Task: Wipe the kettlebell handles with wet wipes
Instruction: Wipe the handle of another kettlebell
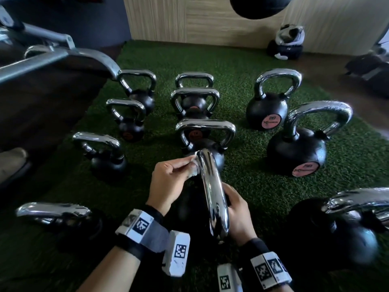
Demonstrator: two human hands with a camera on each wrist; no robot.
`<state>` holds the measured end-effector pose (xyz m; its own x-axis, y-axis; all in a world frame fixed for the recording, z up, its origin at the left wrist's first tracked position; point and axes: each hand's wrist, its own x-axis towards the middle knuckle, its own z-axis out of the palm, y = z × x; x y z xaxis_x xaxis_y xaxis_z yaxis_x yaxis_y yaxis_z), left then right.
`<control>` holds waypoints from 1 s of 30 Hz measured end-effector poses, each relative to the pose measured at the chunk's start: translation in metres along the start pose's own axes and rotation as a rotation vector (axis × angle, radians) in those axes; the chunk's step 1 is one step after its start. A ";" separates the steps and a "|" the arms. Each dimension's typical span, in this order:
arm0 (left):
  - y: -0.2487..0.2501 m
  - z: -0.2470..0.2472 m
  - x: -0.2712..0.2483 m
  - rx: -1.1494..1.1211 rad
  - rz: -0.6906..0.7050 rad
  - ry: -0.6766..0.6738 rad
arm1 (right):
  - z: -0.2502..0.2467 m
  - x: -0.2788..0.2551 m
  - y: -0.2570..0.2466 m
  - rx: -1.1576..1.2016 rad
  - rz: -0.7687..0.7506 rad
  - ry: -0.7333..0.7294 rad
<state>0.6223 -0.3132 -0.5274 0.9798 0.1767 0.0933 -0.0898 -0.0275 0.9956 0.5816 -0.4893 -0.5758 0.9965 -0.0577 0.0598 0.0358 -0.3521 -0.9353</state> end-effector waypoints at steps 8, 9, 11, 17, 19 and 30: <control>0.031 0.002 -0.028 -0.308 -0.081 -0.031 | 0.000 -0.002 0.000 0.060 0.017 0.004; 0.034 0.002 -0.028 -0.319 -0.090 -0.031 | 0.000 -0.002 -0.001 0.066 0.018 0.005; 0.043 0.003 -0.026 -0.342 -0.088 -0.026 | 0.000 -0.002 -0.001 0.061 0.008 0.011; 0.063 -0.022 -0.044 -0.148 -0.049 -0.227 | 0.000 -0.001 0.003 0.070 0.008 0.009; 0.068 -0.031 -0.049 -0.062 -0.039 -0.347 | 0.001 -0.001 0.005 0.072 0.006 0.003; 0.066 -0.040 -0.062 0.057 0.052 -0.562 | 0.003 0.004 0.017 0.038 0.027 0.009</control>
<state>0.5483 -0.2866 -0.4667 0.9201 -0.3771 0.1061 -0.1457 -0.0780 0.9862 0.5862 -0.4924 -0.5926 0.9965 -0.0751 0.0372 0.0116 -0.3150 -0.9490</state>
